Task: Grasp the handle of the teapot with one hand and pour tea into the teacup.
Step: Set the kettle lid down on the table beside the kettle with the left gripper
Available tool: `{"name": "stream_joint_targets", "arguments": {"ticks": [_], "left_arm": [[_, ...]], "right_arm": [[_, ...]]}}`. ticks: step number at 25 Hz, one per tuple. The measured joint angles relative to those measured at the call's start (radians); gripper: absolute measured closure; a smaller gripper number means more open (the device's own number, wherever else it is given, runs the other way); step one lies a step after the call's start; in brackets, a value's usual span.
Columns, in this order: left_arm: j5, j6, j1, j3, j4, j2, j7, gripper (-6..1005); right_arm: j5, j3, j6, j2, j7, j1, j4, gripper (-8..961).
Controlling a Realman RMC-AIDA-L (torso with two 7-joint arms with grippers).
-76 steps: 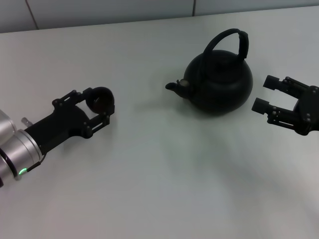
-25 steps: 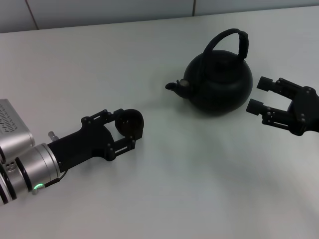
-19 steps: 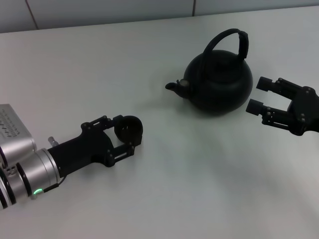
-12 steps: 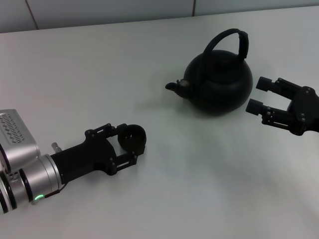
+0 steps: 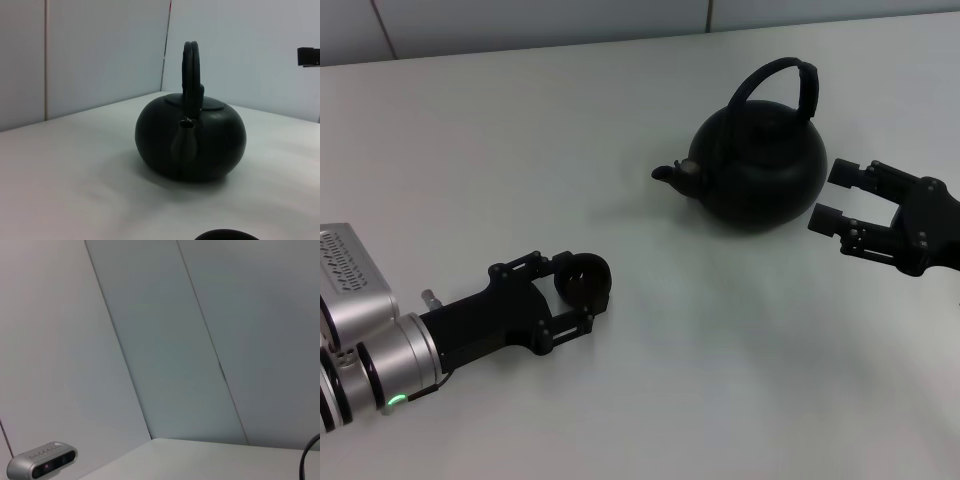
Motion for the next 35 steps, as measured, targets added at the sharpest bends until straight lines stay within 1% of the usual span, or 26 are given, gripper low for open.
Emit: {"name": "stream_joint_targets", "arguments": {"ticks": [5,11,21,35], "left_arm": [[0.0,0.0,0.006,0.001,0.003,0.0,0.001,289],[0.001,0.0,0.01,0.021,0.006,0.0,0.0,287],[0.001,-0.014,0.01,0.022,0.011,0.0,0.004,285],[0.001,-0.036,0.007,0.028,0.021,0.0,0.006,281]], "right_arm": [[0.0,0.0,-0.001,0.0,0.001,0.0,0.0,132],[0.0,0.0,-0.001,0.001,0.001,0.002,0.0,133],[0.005,-0.002,0.005,0.001,0.001,0.007,0.011,133],[0.006,0.0,0.016,-0.004,0.001,0.017,0.009,133]]}}
